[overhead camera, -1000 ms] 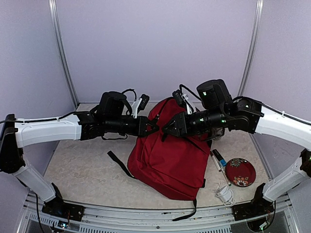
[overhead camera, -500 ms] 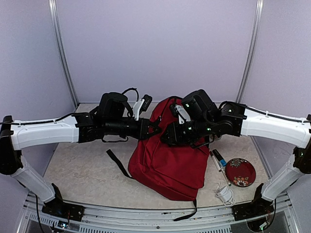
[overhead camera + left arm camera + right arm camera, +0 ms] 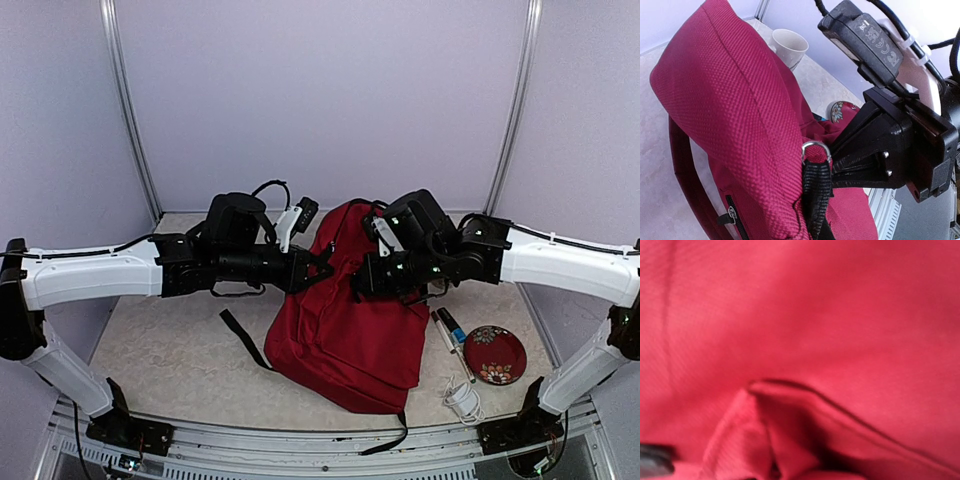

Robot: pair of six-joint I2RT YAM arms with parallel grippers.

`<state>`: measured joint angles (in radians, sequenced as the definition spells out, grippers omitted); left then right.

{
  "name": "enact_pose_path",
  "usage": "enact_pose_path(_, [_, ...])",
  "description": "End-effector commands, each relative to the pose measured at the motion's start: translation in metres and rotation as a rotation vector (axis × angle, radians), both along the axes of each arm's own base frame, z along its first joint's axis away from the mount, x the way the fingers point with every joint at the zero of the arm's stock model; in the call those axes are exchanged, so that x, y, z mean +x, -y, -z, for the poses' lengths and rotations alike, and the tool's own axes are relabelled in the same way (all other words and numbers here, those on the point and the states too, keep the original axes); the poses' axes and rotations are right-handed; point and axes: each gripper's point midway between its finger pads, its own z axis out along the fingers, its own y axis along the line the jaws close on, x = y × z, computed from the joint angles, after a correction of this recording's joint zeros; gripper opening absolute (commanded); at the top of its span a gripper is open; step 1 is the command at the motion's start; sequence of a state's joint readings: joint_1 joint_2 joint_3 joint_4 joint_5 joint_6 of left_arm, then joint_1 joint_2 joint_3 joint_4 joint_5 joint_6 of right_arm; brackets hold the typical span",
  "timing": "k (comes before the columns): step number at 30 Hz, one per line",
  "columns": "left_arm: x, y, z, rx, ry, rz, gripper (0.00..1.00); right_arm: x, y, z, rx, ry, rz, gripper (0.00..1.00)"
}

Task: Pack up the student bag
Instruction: Grab the lower front pocket of the student bag, then unzip the lower front pocket of the student bag, then pick up the student bag from the center of the board.

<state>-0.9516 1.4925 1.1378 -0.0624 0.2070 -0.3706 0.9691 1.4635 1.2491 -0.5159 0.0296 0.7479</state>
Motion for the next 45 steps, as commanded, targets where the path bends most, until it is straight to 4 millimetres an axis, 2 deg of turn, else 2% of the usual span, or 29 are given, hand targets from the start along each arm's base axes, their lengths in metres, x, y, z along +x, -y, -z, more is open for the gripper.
enact_pose_path(1, [-0.012, 0.0, -0.107, -0.217, 0.208, 0.048, 0.0, 0.004, 0.018, -0.001, 0.012, 0.029, -0.002, 0.0])
enact_pose_path(5, [-0.005, -0.006, -0.108, -0.201, 0.222, 0.015, 0.0, -0.008, 0.022, 0.002, 0.018, 0.02, -0.082, 0.0])
enact_pose_path(8, [0.007, -0.018, -0.106, -0.179, 0.23, -0.042, 0.0, -0.012, 0.038, 0.014, -0.031, -0.011, -0.079, 0.0])
enact_pose_path(14, [0.041, -0.062, -0.104, -0.155, 0.223, -0.183, 0.0, -0.02, 0.091, 0.056, -0.097, -0.128, -0.002, 0.0])
enact_pose_path(19, [0.053, -0.088, -0.102, -0.13, 0.232, -0.243, 0.0, -0.038, 0.126, 0.097, -0.102, -0.243, 0.053, 0.0])
enact_pose_path(22, [0.055, -0.095, -0.103, -0.123, 0.246, -0.256, 0.0, -0.047, 0.131, 0.111, -0.075, -0.28, 0.055, 0.0])
enact_pose_path(24, [0.055, -0.096, -0.102, -0.117, 0.25, -0.254, 0.0, -0.048, 0.124, 0.11, -0.033, -0.277, 0.03, 0.0])
enact_pose_path(29, [0.055, -0.091, -0.097, -0.112, 0.239, -0.232, 0.0, -0.041, 0.106, 0.094, 0.031, -0.225, -0.044, 0.0])
enact_pose_path(30, [0.054, -0.091, -0.097, -0.115, 0.24, -0.227, 0.0, -0.041, 0.103, 0.09, 0.034, -0.214, -0.068, 0.03])
enact_pose_path(32, [0.053, -0.089, -0.098, -0.119, 0.243, -0.214, 0.0, -0.037, 0.1, 0.079, 0.021, -0.178, -0.1, 0.24])
enact_pose_path(33, [0.052, -0.087, -0.098, -0.12, 0.242, -0.205, 0.0, -0.032, 0.099, 0.066, 0.018, -0.141, -0.105, 0.32])
enact_pose_path(35, [0.051, -0.084, -0.097, -0.117, 0.245, -0.193, 0.0, -0.02, 0.1, 0.042, 0.007, -0.047, -0.103, 0.42])
enact_pose_path(37, [0.052, -0.081, -0.094, -0.111, 0.244, -0.187, 0.0, -0.007, 0.098, 0.018, 0.006, 0.063, -0.101, 0.47])
enact_pose_path(39, [0.052, -0.078, -0.094, -0.109, 0.244, -0.178, 0.0, 0.003, 0.086, -0.005, 0.018, 0.187, -0.154, 0.52])
enact_pose_path(42, [0.052, -0.075, -0.094, -0.108, 0.246, -0.167, 0.0, 0.014, 0.058, -0.027, 0.011, 0.377, -0.281, 0.57])
enact_pose_path(45, [0.054, -0.072, -0.091, -0.098, 0.241, -0.165, 0.0, 0.022, 0.032, -0.031, -0.025, 0.501, -0.399, 0.59])
